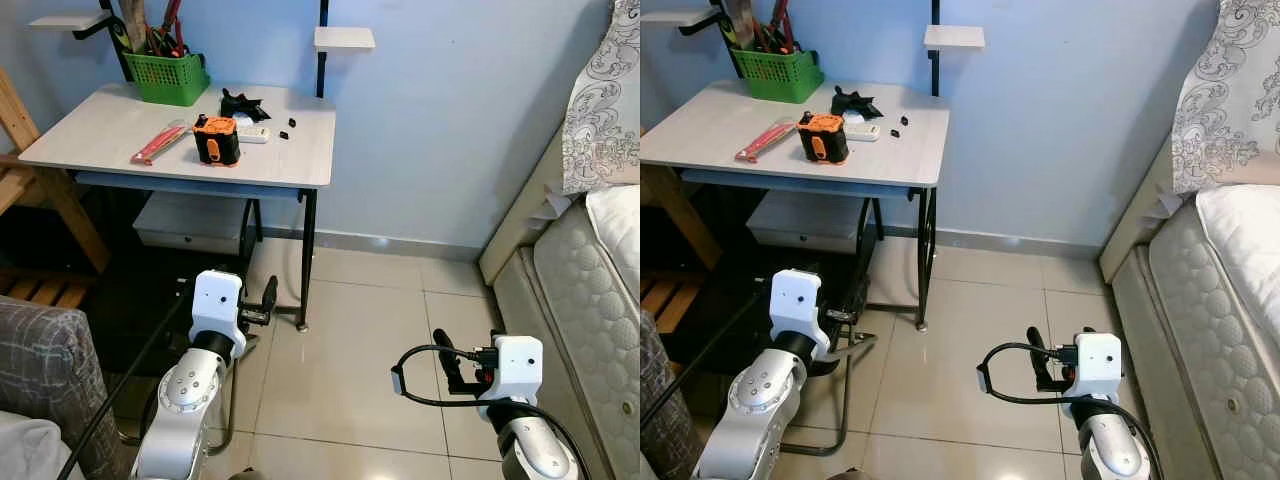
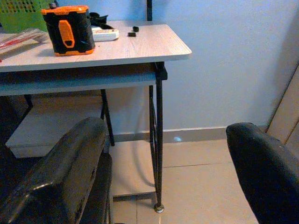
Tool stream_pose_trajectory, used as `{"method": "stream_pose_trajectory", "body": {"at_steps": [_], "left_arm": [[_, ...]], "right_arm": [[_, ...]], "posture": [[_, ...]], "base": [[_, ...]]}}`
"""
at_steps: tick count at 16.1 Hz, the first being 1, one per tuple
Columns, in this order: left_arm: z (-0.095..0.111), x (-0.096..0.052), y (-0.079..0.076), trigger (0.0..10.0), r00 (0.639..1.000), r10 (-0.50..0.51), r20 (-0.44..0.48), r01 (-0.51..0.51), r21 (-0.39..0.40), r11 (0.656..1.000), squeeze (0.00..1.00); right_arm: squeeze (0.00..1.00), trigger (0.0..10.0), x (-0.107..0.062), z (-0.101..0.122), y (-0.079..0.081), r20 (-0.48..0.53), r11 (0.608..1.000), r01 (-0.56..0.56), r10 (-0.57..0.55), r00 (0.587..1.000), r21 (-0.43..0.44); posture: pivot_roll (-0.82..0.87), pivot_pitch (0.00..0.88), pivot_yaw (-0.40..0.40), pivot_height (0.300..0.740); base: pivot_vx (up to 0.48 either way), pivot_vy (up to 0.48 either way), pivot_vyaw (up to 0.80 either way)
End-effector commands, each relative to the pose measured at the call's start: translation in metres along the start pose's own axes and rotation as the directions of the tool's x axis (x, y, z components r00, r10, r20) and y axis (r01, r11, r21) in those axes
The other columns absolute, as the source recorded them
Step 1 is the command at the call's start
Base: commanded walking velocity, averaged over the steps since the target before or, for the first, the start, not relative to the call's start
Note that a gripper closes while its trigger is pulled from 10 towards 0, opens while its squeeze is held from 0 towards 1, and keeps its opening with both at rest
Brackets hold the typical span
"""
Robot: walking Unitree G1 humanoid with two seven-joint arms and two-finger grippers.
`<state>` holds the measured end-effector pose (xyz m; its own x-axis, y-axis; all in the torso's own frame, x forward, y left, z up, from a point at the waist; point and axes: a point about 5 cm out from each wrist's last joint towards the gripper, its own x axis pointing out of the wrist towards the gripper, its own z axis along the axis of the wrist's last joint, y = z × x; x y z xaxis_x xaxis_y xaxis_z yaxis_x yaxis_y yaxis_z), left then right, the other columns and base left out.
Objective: Clean up the room
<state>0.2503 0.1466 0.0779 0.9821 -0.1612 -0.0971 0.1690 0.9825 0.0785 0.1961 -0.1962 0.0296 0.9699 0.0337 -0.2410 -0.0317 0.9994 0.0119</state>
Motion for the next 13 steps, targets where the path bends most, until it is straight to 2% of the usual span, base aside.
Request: {"method": "stream_pose_trajectory", "body": {"at_steps": [1, 5, 6, 7, 10, 11, 12, 13], "left_arm": [[0.008, 0.037, -0.005, 10.0, 0.983, -0.177, -0.041, 0.169, -0.14, 0.975, 0.0], [0.008, 0.037, -0.005, 10.0, 0.983, -0.177, -0.041, 0.169, -0.14, 0.975, 0.0], [0.012, 0.048, -0.009, 10.0, 0.982, -0.186, -0.024, 0.181, -0.148, 0.972, 0.0], [0.02, 0.061, -0.018, 10.0, 0.98, -0.2, 0.0, 0.198, -0.136, 0.971, 0.0], [0.018, 0.067, -0.018, 10.0, 0.978, -0.208, 0.001, 0.206, -0.148, 0.967, 0.0], [0.014, 0.066, -0.017, 10.0, 0.982, -0.19, -0.01, 0.186, -0.167, 0.968, 0.0], [-0.003, 0.048, -0.019, 10.0, 0.978, -0.201, -0.056, 0.183, -0.226, 0.957, 0.0], [-0.01, 0.036, -0.027, 10.0, 0.962, -0.267, -0.062, 0.257, -0.136, 0.957, 0.0]], "right_arm": [[0.0, 10.0, 0.045, 0.009, 0.033, -0.08, 0.982, 0.025, -0.01, 0.997, 0.189], [0.0, 10.0, 0.045, 0.009, 0.033, -0.08, 0.982, 0.025, -0.01, 0.997, 0.189], [0.0, 10.0, 0.046, 0.014, 0.029, -0.034, 0.986, 0.037, -0.032, 0.999, 0.162], [0.0, 10.0, 0.049, 0.023, 0.026, 0.024, 0.993, 0.037, -0.04, 0.999, 0.111], [0.0, 10.0, 0.053, 0.02, 0.024, 0.003, 0.993, 0.049, -0.05, 0.999, 0.107], [0.0, 10.0, 0.052, 0.019, 0.023, 0.0, 0.994, 0.055, -0.056, 0.998, 0.096], [0.0, 10.0, 0.042, 0.013, 0.016, -0.01, 0.998, 0.047, -0.047, 0.999, 0.031], [0.0, 10.0, 0.036, 0.007, 0.011, -0.03, 0.999, 0.041, -0.041, 0.999, 0.014]], "posture": [[0.15, 0.0, -0.024, 0.74], [0.15, 0.0, -0.024, 0.74], [0.08, 0.0, 0.007, 0.74], [0.08, 0.0, 0.002, 0.74], [0.08, 0.0, -0.003, 0.74], [0.09, 0.0, -0.005, 0.74], [0.09, 0.0, -0.004, 0.74], [0.09, 0.0, -0.005, 0.74]], "base": [[0.0, 0.0, 0.0], [0.0, 0.0, 0.0], [0.0, 0.0, 0.0], [0.0, 0.0, 0.0], [0.0, 0.0, 0.0], [0.0, 0.0, 0.0], [0.0, 0.0, 0.0], [0.0, 0.0, 0.0]]}}
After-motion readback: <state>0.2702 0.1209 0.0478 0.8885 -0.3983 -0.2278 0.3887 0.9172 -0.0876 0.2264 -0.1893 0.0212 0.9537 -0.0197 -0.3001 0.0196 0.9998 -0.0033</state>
